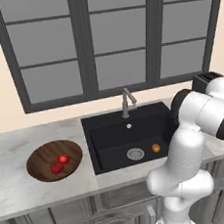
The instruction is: There is a mixed pile of frozen fruits and vegetables on the counter. Locate all the frozen vegetables and place the items in a bowl on the counter. Take all the frozen fruits and defrost them in a running sink.
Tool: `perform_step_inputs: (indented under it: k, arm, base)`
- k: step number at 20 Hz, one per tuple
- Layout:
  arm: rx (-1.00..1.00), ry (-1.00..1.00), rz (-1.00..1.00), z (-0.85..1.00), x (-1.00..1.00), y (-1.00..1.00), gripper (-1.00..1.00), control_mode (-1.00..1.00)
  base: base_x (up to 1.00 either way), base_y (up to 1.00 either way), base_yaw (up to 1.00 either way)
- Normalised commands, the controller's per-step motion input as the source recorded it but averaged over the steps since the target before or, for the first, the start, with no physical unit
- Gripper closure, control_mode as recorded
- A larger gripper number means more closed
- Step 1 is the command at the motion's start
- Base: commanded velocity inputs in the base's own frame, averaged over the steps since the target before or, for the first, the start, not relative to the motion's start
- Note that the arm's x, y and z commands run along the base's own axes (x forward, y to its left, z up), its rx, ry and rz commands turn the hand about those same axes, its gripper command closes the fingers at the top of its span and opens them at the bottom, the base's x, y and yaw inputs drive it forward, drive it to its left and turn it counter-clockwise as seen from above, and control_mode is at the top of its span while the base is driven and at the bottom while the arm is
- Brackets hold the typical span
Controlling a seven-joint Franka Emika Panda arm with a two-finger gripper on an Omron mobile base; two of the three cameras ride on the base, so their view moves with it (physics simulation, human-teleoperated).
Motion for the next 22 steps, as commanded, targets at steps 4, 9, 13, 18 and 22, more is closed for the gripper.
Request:
perform_step_inputs:
  k: [4,9,13,18,22]
  arm:
    - [-0.07,-0.01,0.16,0.23,0.30,0.64,1.00,-1.00]
    - [-0.04,0.03,0.19,0.04,0.32,0.58,1.00,-1.00]
    - [-0.01,0.06,0.21,0.00,0.34,0.48,1.00,-1.00]
    - [0.00,0.07,0.20,0.01,0.32,0.45,1.00,-1.00]
    - [0.00,0.11,0.19,0.00,0.29,0.44,1.00,-1.00]
  base:
    - [0.00,0.00,0.00]
    - [0.00,0.00,0.00]
    - [0.00,0.00,0.00]
    - [0.00,0.00,0.00]
    - [0.00,0.00,0.00]
